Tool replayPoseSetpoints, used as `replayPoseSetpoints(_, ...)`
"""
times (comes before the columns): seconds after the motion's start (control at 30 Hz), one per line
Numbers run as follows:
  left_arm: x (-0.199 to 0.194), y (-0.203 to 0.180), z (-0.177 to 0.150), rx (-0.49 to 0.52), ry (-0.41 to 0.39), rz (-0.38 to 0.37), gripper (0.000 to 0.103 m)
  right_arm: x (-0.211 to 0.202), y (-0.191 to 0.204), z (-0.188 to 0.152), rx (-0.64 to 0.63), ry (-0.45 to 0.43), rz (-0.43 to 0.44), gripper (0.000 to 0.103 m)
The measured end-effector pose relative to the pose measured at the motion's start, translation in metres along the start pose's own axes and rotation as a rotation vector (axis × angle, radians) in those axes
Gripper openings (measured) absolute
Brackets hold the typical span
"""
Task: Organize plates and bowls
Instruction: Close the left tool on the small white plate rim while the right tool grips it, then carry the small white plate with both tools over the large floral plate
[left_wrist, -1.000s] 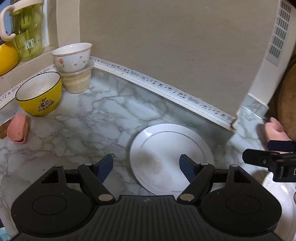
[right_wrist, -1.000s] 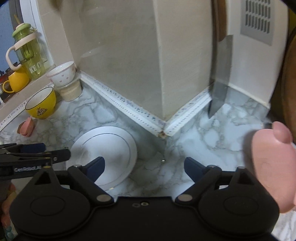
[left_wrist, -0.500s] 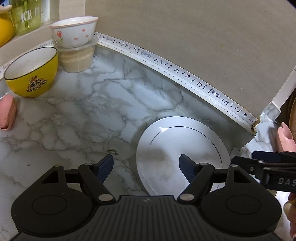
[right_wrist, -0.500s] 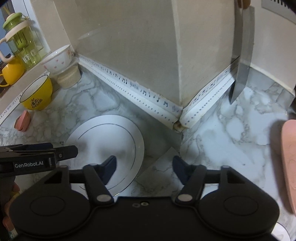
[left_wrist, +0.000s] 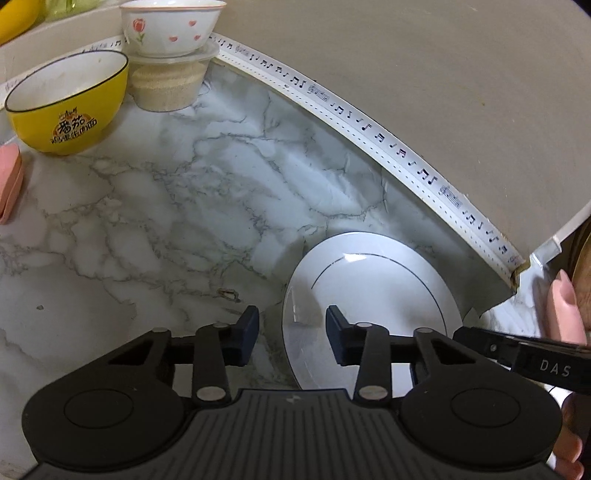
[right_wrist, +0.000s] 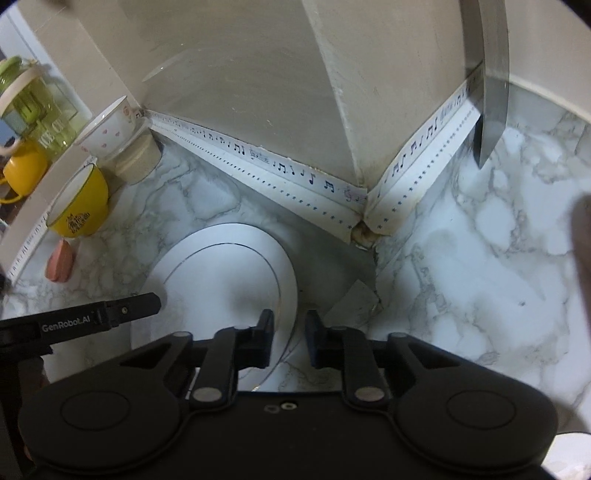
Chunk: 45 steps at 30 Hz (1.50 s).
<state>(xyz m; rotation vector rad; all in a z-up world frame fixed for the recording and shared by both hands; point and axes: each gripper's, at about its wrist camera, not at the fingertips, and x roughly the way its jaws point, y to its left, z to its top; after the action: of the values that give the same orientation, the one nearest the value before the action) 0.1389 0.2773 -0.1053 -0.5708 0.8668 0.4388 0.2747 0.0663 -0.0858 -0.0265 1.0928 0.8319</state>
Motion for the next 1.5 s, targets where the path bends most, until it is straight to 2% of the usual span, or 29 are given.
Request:
replayPoseSetpoints(0.33, 0.001, 0.008, 0.006, -0.05, 0.007, -0.052, 0.016, 0.002, -0.011, 0.001, 0.073, 0.014, 0.031, 0.008)
replayPoseSetpoints(0.53, 0.001, 0.011, 0.005, -0.059, 0.006, -0.055, 0.011, 0.001, -0.009, -0.001, 0.065, 0.008, 0.02, 0.008)
replayPoseSetpoints(0.97, -0.008, 0.005, -0.009, -0.069, 0.01, -0.082, 0.01, -0.012, -0.016, -0.011, 0.073, 0.01, 0.01, 0.007)
replayPoseSetpoints(1.23, -0.027, -0.012, -0.019, -0.055, 0.005, -0.132, 0.01, -0.047, -0.025, -0.022, 0.102, -0.019, 0.003, 0.007)
replayPoseSetpoints(1.5, -0.058, -0.046, -0.03, -0.014, -0.007, -0.184, 0.01, -0.095, -0.041, -0.041, 0.147, -0.067, -0.019, 0.007)
